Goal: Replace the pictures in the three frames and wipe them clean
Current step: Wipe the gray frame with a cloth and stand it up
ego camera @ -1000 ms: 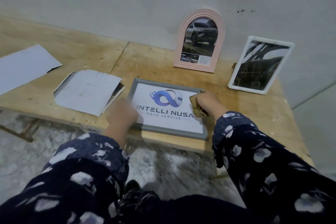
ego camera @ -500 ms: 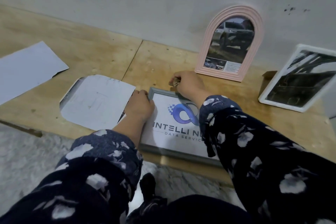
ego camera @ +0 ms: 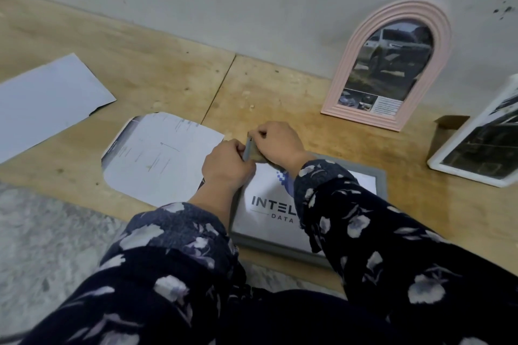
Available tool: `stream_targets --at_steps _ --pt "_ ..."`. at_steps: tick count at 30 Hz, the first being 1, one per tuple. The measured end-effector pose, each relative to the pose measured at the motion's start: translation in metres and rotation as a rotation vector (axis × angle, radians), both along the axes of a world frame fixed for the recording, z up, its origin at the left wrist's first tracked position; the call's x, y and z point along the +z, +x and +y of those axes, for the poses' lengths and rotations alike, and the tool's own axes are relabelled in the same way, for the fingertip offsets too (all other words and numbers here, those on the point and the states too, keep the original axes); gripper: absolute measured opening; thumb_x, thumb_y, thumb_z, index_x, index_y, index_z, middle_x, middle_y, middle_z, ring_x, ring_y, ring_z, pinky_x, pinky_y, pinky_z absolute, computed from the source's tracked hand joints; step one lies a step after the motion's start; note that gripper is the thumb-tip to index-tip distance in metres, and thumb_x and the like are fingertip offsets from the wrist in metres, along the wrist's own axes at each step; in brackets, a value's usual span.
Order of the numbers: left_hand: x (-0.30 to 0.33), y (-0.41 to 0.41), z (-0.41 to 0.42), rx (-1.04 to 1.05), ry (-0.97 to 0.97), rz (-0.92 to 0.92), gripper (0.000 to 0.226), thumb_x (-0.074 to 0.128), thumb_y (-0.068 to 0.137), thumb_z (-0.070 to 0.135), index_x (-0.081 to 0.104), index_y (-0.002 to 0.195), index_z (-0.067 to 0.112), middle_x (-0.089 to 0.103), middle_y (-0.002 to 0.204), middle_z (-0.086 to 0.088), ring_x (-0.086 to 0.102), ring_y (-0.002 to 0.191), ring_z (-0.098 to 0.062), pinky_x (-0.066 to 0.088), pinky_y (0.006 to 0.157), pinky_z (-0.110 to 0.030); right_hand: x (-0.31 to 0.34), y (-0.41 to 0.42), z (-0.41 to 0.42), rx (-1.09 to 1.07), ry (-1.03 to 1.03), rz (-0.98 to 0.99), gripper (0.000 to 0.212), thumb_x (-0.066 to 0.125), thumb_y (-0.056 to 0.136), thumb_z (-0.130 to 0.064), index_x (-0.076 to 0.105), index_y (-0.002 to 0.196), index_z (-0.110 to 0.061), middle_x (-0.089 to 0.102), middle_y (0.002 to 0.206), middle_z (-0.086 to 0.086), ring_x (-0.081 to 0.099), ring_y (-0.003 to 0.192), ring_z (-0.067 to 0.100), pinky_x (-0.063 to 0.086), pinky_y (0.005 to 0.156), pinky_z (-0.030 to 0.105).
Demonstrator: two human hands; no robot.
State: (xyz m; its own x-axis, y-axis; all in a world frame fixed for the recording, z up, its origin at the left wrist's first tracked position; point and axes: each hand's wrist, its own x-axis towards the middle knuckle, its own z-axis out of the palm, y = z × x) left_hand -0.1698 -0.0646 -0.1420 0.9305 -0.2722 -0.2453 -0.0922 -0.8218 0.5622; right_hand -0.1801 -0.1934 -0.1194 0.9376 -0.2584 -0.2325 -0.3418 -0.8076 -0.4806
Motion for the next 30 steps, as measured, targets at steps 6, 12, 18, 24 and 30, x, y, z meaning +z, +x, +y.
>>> stream_targets --at_steps 6,12,18,24,30 --pt "-0.003 0.0 0.0 0.014 -0.028 -0.003 0.015 0.067 0.077 0.04 0.058 0.085 0.03 0.066 0.088 0.006 0.062 0.083 -0.022 0.047 0.069 -0.027 0.003 0.006 0.002 -0.014 -0.038 0.014 0.02 0.056 0.092 -0.019 0.075 0.096 -0.018 0.072 0.1 0.002 0.065 0.092 0.023 0.055 0.082 0.037" --pt "-0.005 0.0 0.0 0.032 -0.009 -0.004 0.014 0.066 0.079 0.04 0.06 0.088 0.031 0.066 0.09 0.006 0.063 0.085 -0.022 0.044 0.068 -0.026 0.006 0.013 0.015 -0.054 -0.181 0.077 0.021 0.053 0.086 -0.01 0.073 0.082 -0.013 0.07 0.085 0.006 0.064 0.074 0.026 0.056 0.066 0.034" --pt "-0.004 -0.003 -0.004 0.022 0.07 -0.05 0.018 0.062 0.082 0.041 0.061 0.095 0.028 0.064 0.097 0.002 0.061 0.085 -0.025 0.04 0.066 -0.028 0.016 0.011 0.02 -0.012 -0.271 0.109 0.02 0.048 0.087 -0.002 0.063 0.078 -0.01 0.055 0.078 0.004 0.052 0.075 0.027 0.052 0.075 0.037" --pt "0.002 -0.006 -0.009 0.024 0.145 -0.055 0.019 0.059 0.08 0.034 0.061 0.095 0.024 0.062 0.099 -0.002 0.061 0.087 -0.03 0.039 0.065 -0.03 0.023 -0.001 0.026 0.081 -0.346 0.099 0.014 0.052 0.086 0.001 0.051 0.079 -0.011 0.054 0.088 0.008 0.055 0.093 0.028 0.05 0.08 0.041" --pt "0.009 -0.009 -0.015 0.012 0.249 -0.04 0.031 0.061 0.079 0.031 0.061 0.107 0.02 0.059 0.107 -0.004 0.06 0.092 -0.03 0.041 0.067 -0.031 0.023 -0.012 0.017 0.07 -0.327 0.122 0.018 0.053 0.082 0.005 0.059 0.087 -0.011 0.059 0.095 0.009 0.058 0.099 0.03 0.047 0.075 0.038"
